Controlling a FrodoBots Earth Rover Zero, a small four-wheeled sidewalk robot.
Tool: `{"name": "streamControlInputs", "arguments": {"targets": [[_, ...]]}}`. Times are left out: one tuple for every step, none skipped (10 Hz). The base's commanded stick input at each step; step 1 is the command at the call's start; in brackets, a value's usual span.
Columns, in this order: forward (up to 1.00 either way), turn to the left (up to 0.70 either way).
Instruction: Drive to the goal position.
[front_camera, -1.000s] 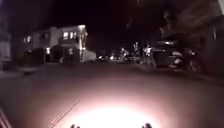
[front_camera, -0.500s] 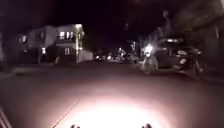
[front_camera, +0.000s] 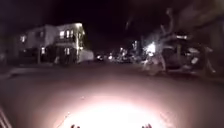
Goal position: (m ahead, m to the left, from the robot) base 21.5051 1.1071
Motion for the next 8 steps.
{"name": "streamControlInputs", "arguments": {"targets": [[0.85,0.0],[0.85,0.0],[0.85,0.0],[0.85,0.0],[0.85,0.0],[0.85,0.0],[0.85,0.0],[0.85,0.0]]}}
